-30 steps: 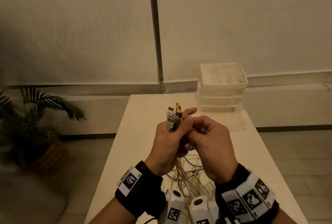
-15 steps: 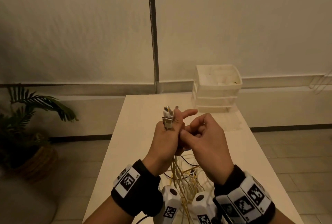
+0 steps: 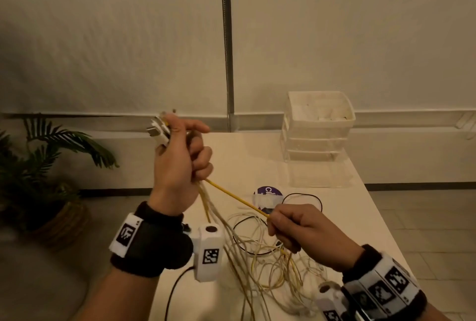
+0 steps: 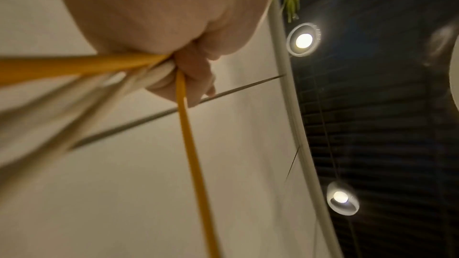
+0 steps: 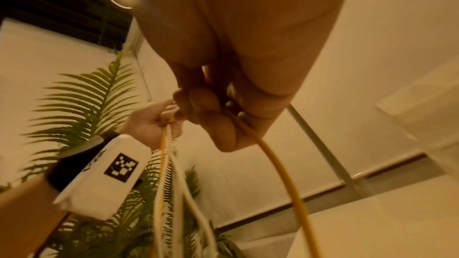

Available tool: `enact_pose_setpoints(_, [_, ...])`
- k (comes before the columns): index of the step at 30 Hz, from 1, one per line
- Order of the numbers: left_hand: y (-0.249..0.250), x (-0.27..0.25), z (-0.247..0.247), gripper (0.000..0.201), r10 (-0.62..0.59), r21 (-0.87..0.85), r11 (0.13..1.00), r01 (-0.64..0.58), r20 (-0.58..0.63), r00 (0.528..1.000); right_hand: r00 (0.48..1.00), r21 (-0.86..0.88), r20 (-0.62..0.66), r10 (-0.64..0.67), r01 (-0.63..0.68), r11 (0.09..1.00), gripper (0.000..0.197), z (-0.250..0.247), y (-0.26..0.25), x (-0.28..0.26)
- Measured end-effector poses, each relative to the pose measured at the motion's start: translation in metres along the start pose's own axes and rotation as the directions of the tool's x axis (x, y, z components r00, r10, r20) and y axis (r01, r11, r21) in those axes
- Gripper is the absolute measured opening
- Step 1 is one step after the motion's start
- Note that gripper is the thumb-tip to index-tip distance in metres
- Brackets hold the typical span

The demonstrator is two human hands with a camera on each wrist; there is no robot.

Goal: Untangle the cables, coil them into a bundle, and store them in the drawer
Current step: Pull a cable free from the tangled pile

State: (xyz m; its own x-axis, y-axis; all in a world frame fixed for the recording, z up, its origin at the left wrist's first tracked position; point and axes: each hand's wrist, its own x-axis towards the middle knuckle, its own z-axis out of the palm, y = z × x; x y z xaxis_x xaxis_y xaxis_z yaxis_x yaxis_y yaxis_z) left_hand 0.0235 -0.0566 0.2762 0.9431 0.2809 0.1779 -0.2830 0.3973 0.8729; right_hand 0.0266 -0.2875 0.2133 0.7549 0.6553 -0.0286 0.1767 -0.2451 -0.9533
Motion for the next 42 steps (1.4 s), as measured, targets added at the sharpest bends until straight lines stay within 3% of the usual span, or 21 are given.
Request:
enact_pose_setpoints(2, [0.013,0.002,-0.011,0.049,0.06,0.129,0.99,-0.062,0.021,0.998,0.999,-0.057,-0.028,0.018,-0.02,0.998,0.033,-0.013,0.005,0.0])
enact_pose_setpoints(4, [0.021,0.0,-0.015,0.043,0.066,0.327,0.939,-0.103,0.123,0.99,0.996,-0.106,-0.078,0.03,-0.038,0.994,0.033,-0.023,0.009,-0.001])
enact_pose_setpoints(7, [0.006,-0.012,0.001,0.018,-0.024,0.689,0.681,-0.247,0.358,0.934,0.99,-0.166,-0.143,0.023,-0.047,0.985,0.035,-0.031,0.01,0.003])
enact_pose_setpoints(9, [-0.018,-0.023,0.018,0.015,-0.138,0.787,0.501,-0.36,0.484,0.864,0.985,-0.17,-0.174,0.009,-0.039,0.985,0.035,-0.031,0.003,0.006])
enact_pose_setpoints(10, [-0.032,-0.028,0.024,0.019,-0.177,0.796,0.457,-0.396,0.518,0.837,0.983,-0.156,-0.181,-0.001,-0.028,0.987,0.036,-0.03,-0.002,0.007])
enact_pose_setpoints(11, [-0.043,-0.032,0.03,0.023,-0.184,0.797,0.452,-0.401,0.523,0.832,0.982,-0.124,-0.191,-0.006,-0.018,0.992,0.037,-0.029,-0.005,0.008])
enact_pose_setpoints(14, [-0.065,-0.035,0.037,0.028,-0.083,0.803,0.487,-0.344,0.434,0.897,0.968,0.079,-0.25,0.016,0.004,0.997,0.037,-0.029,-0.009,0.01])
enact_pose_setpoints(16, [-0.07,-0.036,0.042,0.027,-0.035,0.807,0.478,-0.346,0.411,0.911,0.967,0.175,-0.252,0.037,0.008,0.985,0.036,-0.03,-0.009,0.01])
enact_pose_setpoints(23, [-0.061,-0.024,0.042,0.024,0.197,0.79,0.506,-0.345,0.284,0.938,0.987,0.237,-0.159,-0.032,0.07,0.969,0.032,-0.035,-0.01,0.011])
enact_pose_setpoints(24, [-0.058,-0.021,0.04,0.026,0.224,0.792,0.527,-0.308,0.22,0.949,0.987,0.224,-0.156,-0.034,0.069,0.972,0.032,-0.037,-0.01,0.011])
enact_pose_setpoints(26, [-0.051,-0.01,0.029,0.028,0.248,0.734,0.655,-0.177,0.013,0.969,0.99,0.225,-0.142,-0.027,0.059,0.973,0.032,-0.041,-0.008,0.008])
enact_pose_setpoints(28, [-0.039,0.003,0.009,0.025,0.267,0.6,0.793,-0.101,-0.194,0.944,0.992,0.256,-0.126,-0.013,0.045,0.966,0.031,-0.045,-0.002,0.004])
enact_pose_setpoints(30, [-0.024,0.012,-0.007,0.02,0.264,0.545,0.835,-0.074,-0.279,0.923,0.992,0.27,-0.129,0.003,0.032,0.962,0.032,-0.045,0.004,0.0])
enact_pose_setpoints(33, [-0.019,0.009,-0.008,0.016,0.233,0.599,0.799,-0.052,-0.228,0.945,0.986,0.29,-0.164,0.02,0.029,0.957,0.034,-0.043,0.006,0.0])
enact_pose_setpoints(36, [-0.025,-0.004,0.011,0.011,0.316,0.689,0.713,-0.129,-0.151,0.937,0.976,0.29,-0.211,0.045,0.018,0.957,0.033,-0.041,0.002,0.008])
enact_pose_setpoints(38, [-0.029,-0.016,0.026,0.014,0.321,0.692,0.688,-0.218,-0.02,0.947,0.97,0.286,-0.236,0.053,0.017,0.958,0.033,-0.04,-0.001,0.013])
enact_pose_setpoints(40, [-0.038,-0.023,0.039,0.028,0.228,0.677,0.678,-0.287,0.177,0.957,0.971,0.267,-0.234,0.042,0.023,0.964,0.033,-0.04,-0.006,0.017])
enact_pose_setpoints(42, [-0.048,-0.027,0.048,0.044,0.111,0.706,0.623,-0.336,0.345,0.932,0.979,0.239,-0.202,0.019,0.031,0.97,0.033,-0.038,-0.015,0.018])
